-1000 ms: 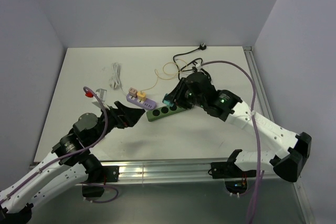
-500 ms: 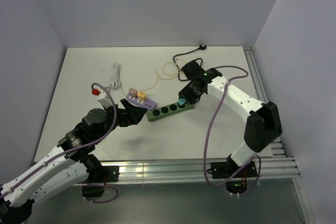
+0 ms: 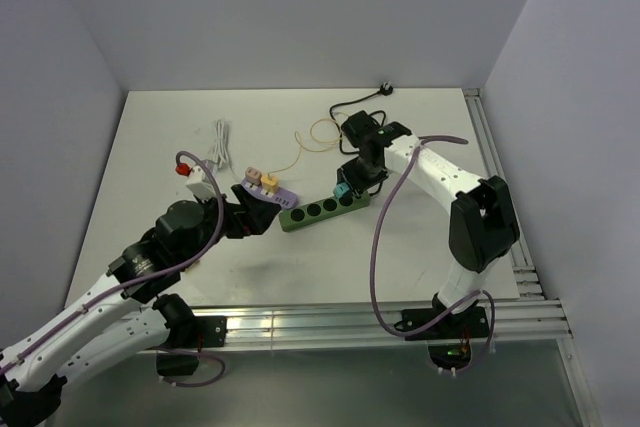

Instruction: Insert the plug

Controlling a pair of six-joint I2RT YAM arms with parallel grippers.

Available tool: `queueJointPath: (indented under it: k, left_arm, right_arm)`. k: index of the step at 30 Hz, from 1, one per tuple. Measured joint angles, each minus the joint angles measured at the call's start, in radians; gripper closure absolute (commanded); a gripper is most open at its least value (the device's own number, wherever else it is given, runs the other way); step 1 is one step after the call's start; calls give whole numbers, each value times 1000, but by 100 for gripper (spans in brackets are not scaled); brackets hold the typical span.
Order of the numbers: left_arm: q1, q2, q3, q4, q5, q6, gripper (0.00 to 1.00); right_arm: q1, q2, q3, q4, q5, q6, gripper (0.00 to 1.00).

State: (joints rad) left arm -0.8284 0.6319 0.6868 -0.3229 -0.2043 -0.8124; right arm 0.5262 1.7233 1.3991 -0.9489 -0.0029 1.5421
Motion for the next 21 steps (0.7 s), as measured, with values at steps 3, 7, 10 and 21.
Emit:
queueJointPath:
  k: [3,7,10,21]
  left_arm:
    - [0,-2,2,-2,0,10,1]
    - [0,-2,8,-11,0,19,1]
    - [0,-2,17,-19,-1,28,0]
    - [0,5,37,-34,-3,48,1]
  right_arm:
    - [-8,12,7,-13,2,26,100]
    - [-21,57,22,-38,2,56,100]
    - [-27,97,40,-64,1,72,100]
    - [-30,130,54,-79,2,111,100]
